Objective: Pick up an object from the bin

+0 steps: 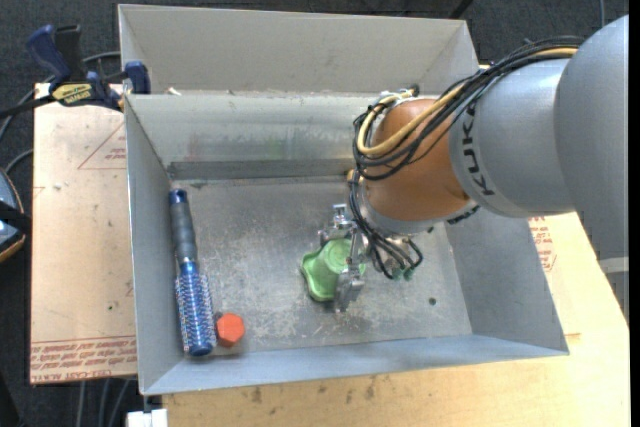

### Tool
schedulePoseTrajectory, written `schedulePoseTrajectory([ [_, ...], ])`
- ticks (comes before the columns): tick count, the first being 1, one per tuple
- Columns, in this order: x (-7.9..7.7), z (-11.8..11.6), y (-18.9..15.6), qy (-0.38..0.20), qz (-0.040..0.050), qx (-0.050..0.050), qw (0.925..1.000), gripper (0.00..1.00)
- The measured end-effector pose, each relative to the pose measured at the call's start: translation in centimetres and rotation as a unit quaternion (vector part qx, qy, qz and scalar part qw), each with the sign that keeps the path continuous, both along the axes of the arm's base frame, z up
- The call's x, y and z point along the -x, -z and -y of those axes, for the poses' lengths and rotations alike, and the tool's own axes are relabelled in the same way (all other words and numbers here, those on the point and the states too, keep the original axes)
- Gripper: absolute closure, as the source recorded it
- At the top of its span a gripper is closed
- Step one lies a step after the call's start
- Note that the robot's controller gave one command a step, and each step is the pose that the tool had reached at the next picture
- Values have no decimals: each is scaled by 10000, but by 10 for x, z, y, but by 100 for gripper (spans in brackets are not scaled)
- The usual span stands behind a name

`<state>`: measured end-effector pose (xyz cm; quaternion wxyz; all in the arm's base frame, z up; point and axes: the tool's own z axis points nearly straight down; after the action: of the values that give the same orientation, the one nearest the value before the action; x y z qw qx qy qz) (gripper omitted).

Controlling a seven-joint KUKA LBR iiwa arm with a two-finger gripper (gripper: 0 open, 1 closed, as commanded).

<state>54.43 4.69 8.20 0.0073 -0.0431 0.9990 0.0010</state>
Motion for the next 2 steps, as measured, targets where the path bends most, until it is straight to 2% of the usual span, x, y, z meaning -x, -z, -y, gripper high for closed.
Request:
schedulePoseTrajectory([
  [1, 0, 0, -1, 6, 12, -1, 10000, 100],
  [2, -34, 18, -182, -962, -9, 21, 9954, 100],
])
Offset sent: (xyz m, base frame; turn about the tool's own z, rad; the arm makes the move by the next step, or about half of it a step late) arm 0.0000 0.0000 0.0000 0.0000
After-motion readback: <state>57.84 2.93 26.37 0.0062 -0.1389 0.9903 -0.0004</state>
